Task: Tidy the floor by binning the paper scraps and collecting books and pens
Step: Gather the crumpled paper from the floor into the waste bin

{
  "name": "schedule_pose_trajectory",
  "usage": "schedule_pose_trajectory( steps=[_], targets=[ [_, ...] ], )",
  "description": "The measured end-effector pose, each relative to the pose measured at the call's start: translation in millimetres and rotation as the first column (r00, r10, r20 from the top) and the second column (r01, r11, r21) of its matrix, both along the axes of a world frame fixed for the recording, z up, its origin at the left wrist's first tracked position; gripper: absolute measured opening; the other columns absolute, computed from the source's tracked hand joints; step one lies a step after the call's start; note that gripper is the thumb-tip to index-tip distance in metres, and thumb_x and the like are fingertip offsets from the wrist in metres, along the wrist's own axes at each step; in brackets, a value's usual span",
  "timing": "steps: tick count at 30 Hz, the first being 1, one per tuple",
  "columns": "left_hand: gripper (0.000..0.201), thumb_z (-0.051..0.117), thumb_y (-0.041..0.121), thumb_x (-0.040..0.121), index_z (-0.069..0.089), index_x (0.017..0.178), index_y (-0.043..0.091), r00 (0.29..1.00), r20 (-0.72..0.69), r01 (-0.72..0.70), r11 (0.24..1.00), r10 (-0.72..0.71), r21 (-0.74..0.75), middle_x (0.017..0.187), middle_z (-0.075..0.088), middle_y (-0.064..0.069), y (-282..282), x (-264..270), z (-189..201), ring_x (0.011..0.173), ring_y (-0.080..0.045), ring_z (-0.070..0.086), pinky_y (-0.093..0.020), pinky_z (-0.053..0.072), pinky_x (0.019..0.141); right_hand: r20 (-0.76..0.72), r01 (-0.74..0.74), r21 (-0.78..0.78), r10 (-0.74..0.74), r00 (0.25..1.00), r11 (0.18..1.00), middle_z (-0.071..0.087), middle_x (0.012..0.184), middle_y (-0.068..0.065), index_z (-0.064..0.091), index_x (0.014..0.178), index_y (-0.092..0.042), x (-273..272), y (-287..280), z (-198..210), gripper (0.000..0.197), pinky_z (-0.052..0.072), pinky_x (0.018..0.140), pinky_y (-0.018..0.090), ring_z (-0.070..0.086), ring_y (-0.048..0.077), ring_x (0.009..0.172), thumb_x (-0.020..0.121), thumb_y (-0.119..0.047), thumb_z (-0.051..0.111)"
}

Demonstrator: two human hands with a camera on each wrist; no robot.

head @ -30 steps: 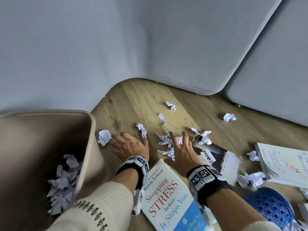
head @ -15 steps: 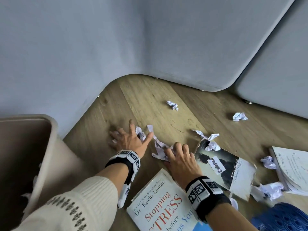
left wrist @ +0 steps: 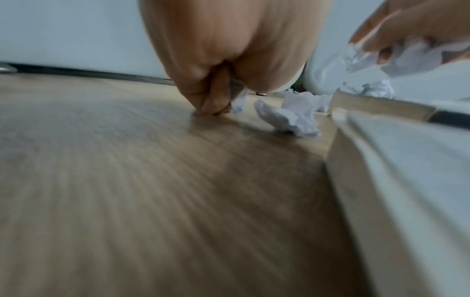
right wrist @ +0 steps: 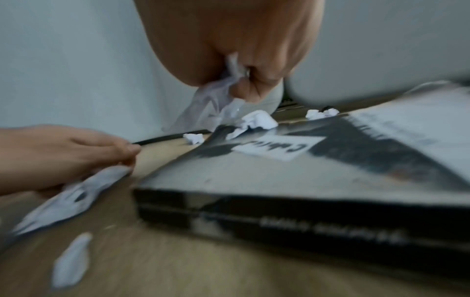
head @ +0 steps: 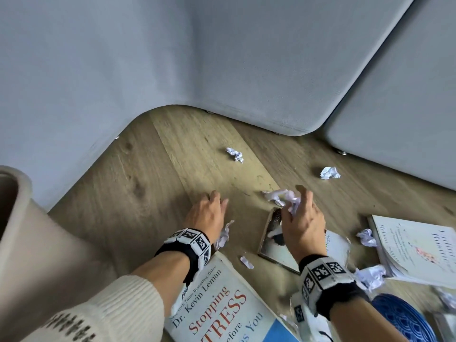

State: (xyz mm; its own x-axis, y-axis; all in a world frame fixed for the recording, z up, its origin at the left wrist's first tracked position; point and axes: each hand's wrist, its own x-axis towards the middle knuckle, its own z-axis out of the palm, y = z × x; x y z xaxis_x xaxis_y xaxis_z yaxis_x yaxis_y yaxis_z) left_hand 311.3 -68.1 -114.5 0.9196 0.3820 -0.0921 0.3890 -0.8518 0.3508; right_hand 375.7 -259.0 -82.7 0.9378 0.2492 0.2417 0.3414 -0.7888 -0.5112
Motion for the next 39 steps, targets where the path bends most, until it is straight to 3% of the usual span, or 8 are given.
schedule_pose_trajectory(
  steps=[5, 9, 12, 19, 24, 29, 35, 39],
  targets=[
    [0.079, 0.024, 0.082, 0.077, 0.029, 0.131, 0.024, 0.970, -0.104, 0.211, 0.974, -0.219, -0.077, 0.114, 0.041, -0.010, -13.4, -4.1, 5.3, 0.076, -0.021, 0.060, -0.026, 0.043, 0.052, -0.142, -0.018, -0.423, -0.047, 0.989, 0.906, 0.059, 0.103, 0.015, 0.049, 0.122, -0.017, 4.6, -16.2, -9.5, 0.041, 0.033, 0.056, 0.029, 0.064, 0.036, 0.075, 0.095, -0.048, 0.046],
    [0.094, 0.044, 0.089, 0.063, 0.030, 0.125, 0.019, 0.871, -0.185, 0.452, 0.890, -0.454, -0.058, 0.115, 0.034, -0.008, -24.5, -7.3, 13.3, 0.073, -0.017, 0.052, -0.024, 0.037, 0.050, -0.142, -0.121, -0.491, 0.058, 0.988, 0.863, 0.056, 0.102, 0.013, 0.053, 0.119, -0.015, 11.6, -14.3, -16.5, 0.037, 0.032, 0.049, 0.030, 0.062, 0.035, 0.066, 0.098, -0.043, 0.042],
    [0.105, 0.060, 0.085, 0.056, 0.027, 0.127, 0.016, 0.763, -0.294, 0.592, 0.805, -0.575, -0.039, 0.121, 0.028, -0.009, -31.0, -13.5, 15.8, 0.082, -0.021, 0.050, -0.035, 0.051, 0.068, -0.095, -0.121, -0.469, 0.086, 0.992, 0.875, 0.055, 0.100, 0.012, 0.055, 0.114, -0.011, 27.9, -14.2, -10.8, 0.030, 0.038, 0.048, 0.032, 0.060, 0.032, 0.063, 0.098, -0.034, 0.044],
    [0.040, 0.046, 0.048, 0.095, 0.040, 0.118, 0.015, 0.768, -0.200, 0.621, 0.784, -0.608, 0.006, 0.118, 0.039, -0.009, -22.8, -13.5, 14.4, 0.081, -0.016, 0.051, -0.025, 0.050, 0.074, -0.172, -0.225, -0.364, 0.172, 0.970, 0.904, 0.044, 0.113, 0.019, 0.035, 0.120, -0.021, 53.4, 4.1, 5.4, 0.023, 0.051, 0.054, 0.033, 0.057, 0.028, 0.073, 0.099, -0.022, 0.045],
    [0.014, 0.037, 0.018, 0.103, 0.046, 0.110, 0.009, 0.875, -0.199, 0.467, 0.878, -0.442, 0.103, 0.104, 0.042, -0.007, -17.9, -6.6, 2.6, 0.066, -0.021, 0.056, -0.027, 0.047, 0.057, -0.369, -0.260, -0.470, 0.080, 0.926, 0.843, 0.038, 0.113, 0.011, 0.041, 0.128, -0.018, 57.5, 12.9, -14.0, 0.044, 0.051, 0.069, 0.032, 0.058, 0.025, 0.074, 0.095, -0.046, 0.049],
    [0.010, 0.046, 0.010, 0.098, 0.053, 0.104, 0.006, 0.974, -0.158, -0.153, 0.986, 0.161, 0.062, 0.102, 0.057, -0.014, 23.2, 3.6, 1.8, 0.083, -0.034, 0.066, -0.037, 0.042, 0.060, -0.416, -0.377, -0.451, 0.183, 0.891, 0.809, 0.052, 0.113, 0.015, 0.029, 0.146, -0.020, 68.5, 13.6, -17.6, 0.049, 0.040, 0.068, 0.030, 0.055, 0.026, 0.081, 0.100, -0.031, 0.043],
    [0.028, 0.055, 0.005, 0.087, 0.045, 0.113, 0.011, 0.942, -0.319, -0.071, 0.990, 0.105, 0.119, 0.119, 0.045, -0.008, 35.3, 0.4, 1.0, 0.092, -0.028, 0.065, -0.035, 0.043, 0.063, -0.242, -0.341, -0.270, 0.279, 0.929, 0.901, 0.063, 0.087, 0.015, 0.040, 0.123, -0.007, 91.3, 60.8, -12.8, 0.033, 0.034, 0.052, 0.028, 0.048, 0.024, 0.058, 0.093, -0.016, 0.052],
    [0.021, 0.039, 0.006, 0.094, 0.042, 0.113, 0.013, 0.941, -0.328, -0.021, 0.982, 0.084, 0.190, 0.118, 0.045, -0.007, 34.3, 2.3, 4.7, 0.094, -0.025, 0.064, -0.034, 0.040, 0.062, -0.301, -0.356, -0.210, 0.286, 0.910, 0.911, 0.058, 0.086, 0.007, 0.012, 0.150, -0.019, 73.3, 108.0, -29.7, 0.072, 0.050, 0.063, 0.040, 0.055, 0.026, 0.065, 0.090, -0.011, 0.050]
  ],
)
